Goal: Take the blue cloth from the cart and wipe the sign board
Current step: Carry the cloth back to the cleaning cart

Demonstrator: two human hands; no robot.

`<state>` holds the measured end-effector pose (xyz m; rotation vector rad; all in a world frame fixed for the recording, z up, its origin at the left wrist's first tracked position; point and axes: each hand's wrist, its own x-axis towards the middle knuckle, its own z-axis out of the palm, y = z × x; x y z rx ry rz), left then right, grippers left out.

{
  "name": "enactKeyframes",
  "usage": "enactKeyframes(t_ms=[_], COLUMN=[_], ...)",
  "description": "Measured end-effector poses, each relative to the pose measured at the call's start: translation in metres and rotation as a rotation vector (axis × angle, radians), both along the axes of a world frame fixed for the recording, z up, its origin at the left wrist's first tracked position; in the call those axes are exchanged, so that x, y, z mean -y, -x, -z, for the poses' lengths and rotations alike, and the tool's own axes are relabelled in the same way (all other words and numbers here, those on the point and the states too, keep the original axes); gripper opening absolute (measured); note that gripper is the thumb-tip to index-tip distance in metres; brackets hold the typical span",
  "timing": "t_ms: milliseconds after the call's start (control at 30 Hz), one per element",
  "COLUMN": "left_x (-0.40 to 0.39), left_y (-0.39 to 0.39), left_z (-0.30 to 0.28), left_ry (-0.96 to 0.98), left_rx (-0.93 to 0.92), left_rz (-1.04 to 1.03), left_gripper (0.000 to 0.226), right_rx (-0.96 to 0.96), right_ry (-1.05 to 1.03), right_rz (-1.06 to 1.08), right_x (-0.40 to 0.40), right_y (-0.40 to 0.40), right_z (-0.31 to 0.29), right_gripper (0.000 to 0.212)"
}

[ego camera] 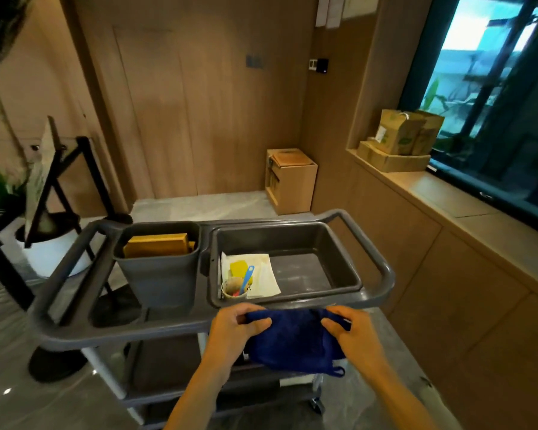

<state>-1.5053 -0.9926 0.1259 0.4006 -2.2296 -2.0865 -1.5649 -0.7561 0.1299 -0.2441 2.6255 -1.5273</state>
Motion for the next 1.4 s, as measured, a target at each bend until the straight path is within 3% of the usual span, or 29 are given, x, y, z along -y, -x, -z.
enactKeyframes(t_ms=[100,500,600,833,1167,1300,1400], left_x=[0.013,0.003,-0.007,-0.028,-0.039,-0.031,-0.023], left_y=[0.041,0.158,0.186,0.253,0.325,0.347,0.363], left_z=[0.007,0.053,0.065,0.085,0.13,0.154,0.176], left_ry=[-0.031,0.006,-0.028,-0.14,-0.218,-0.271,-0.157], left_rx=[-0.005,0.038,0.066,0.156,0.25,0.346,0.411], left_rz=[-0.004,0.045,0.012,-0.058,-0.198,-0.144,-0.08], left_gripper=[0.019,0.016,0.016,0.019,0.04,0.051,0.061], right_rx=[-0.002,0.111,0.126,0.277,0.377,0.391,0.39], right_ry=[-0.009,-0.024,-0.008,0.007,0.049,0.001,-0.07], right_rz=[-0.005,0.04,0.01,-0.097,-0.208,-0.227,-0.282], right_x=[0.011,0.008,0.003,-0.01,-0.009,-0.003,0.003], right_y=[0.036,0.148,0.182,0.27,0.354,0.372,0.385], right_z=[0.004,0.037,0.046,0.074,0.12,0.146,0.163], right_gripper=[0.026,0.018,0.028,0.016,0.027,0.037,0.052])
